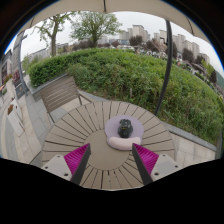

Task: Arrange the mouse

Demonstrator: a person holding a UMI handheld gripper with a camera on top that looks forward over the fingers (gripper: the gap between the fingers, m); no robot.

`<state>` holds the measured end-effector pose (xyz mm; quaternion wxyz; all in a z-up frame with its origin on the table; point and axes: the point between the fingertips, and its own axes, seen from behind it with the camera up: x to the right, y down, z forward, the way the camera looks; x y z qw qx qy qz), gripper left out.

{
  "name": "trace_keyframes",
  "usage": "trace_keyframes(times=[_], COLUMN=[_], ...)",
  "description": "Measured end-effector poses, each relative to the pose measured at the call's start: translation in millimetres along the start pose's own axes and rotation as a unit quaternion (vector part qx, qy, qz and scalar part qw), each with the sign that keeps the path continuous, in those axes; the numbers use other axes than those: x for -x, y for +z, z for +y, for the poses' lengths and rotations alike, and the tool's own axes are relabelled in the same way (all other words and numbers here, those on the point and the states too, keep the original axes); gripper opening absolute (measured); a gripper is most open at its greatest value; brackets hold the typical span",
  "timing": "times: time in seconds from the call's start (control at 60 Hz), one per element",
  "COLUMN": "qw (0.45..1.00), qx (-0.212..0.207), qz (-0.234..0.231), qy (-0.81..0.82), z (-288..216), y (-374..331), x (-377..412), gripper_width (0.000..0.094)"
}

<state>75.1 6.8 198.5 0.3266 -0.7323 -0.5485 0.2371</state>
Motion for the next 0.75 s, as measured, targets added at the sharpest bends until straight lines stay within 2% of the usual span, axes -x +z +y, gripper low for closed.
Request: trace_keyframes(times=[0.267, 0.45, 0.75], qw=[0.997, 0.996, 0.997], qx=[-0.048, -0.05, -0.028], qz=[0.051, 0.063, 0.069], qy=[0.019, 0.031, 0.031], z=[-19.6, -6.4, 22.8], y=[-77.0, -86.1, -99.6], x=[15.1, 33.6, 56.1], gripper_width=[0.0854, 0.0856, 0.0854])
